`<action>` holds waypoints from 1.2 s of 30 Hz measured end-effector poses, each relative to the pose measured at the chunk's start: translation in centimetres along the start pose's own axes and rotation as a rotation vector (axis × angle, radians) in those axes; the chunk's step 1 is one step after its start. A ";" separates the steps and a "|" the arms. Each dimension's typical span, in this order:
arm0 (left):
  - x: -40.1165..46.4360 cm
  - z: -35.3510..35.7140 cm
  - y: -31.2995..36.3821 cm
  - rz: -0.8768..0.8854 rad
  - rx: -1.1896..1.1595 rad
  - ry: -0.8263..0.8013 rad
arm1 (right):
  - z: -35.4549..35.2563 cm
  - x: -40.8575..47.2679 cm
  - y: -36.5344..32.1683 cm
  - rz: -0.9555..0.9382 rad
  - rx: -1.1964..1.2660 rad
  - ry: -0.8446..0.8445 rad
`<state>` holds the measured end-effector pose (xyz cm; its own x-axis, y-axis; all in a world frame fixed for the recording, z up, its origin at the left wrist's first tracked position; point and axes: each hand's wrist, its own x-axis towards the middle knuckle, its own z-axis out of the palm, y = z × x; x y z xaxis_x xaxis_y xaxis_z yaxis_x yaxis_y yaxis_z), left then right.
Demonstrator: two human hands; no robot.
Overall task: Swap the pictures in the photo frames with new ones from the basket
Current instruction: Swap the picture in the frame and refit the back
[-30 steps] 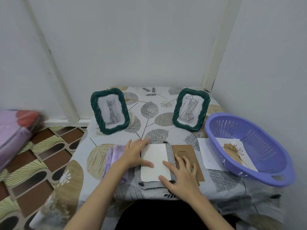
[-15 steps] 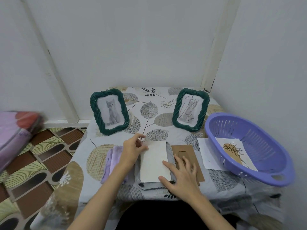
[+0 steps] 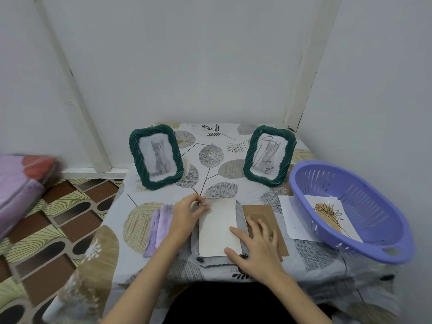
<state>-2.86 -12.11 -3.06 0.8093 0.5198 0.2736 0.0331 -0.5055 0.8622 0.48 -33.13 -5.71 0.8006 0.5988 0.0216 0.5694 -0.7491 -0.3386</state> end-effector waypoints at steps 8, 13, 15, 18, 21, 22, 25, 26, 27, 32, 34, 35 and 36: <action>0.1 -0.2 2.6 -0.027 -0.256 0.021 | -8.6 -0.3 4.1 0.064 -0.036 0.361; 1.1 1.6 5.8 0.050 -0.346 0.025 | -11.3 -0.8 6.5 0.134 -0.257 0.400; 1.0 2.6 6.7 0.074 -0.353 0.003 | -12.0 -1.1 7.7 0.203 -0.280 0.384; 1.0 4.0 7.4 0.095 -0.353 -0.051 | -12.9 -1.7 10.3 0.244 -0.294 0.248; 1.4 5.9 7.4 0.078 -0.335 -0.094 | -14.1 -2.4 12.4 0.217 0.068 0.064; 1.6 6.6 7.2 0.057 -0.320 -0.109 | -14.5 -2.6 12.8 0.203 0.188 0.016; 2.2 9.0 6.7 0.024 -0.268 -0.152 | -15.3 -2.4 13.4 0.144 0.273 0.048; 2.4 9.9 6.7 0.024 -0.255 -0.168 | -15.7 -2.1 13.6 0.138 0.277 0.096; 2.8 10.8 6.6 0.026 -0.234 -0.184 | -16.3 -1.7 13.8 0.140 0.293 0.141; 4.8 15.2 7.4 -0.046 -0.183 -0.355 | -18.0 -0.4 14.7 0.164 0.421 0.243; 5.2 16.8 7.7 -0.065 -0.144 -0.384 | -17.8 -0.1 14.7 0.168 0.416 0.294; 5.4 17.5 7.8 -0.065 -0.116 -0.392 | -17.7 0.1 14.6 0.172 0.411 0.312; 5.4 18.1 7.8 -0.050 -0.074 -0.399 | -17.4 0.2 14.5 0.175 0.405 0.325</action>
<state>12.41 -25.68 -2.58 0.9722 0.2271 0.0566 0.0473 -0.4277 0.9027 12.20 -48.80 5.79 0.9300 0.3086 0.1997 0.3562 -0.6226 -0.6968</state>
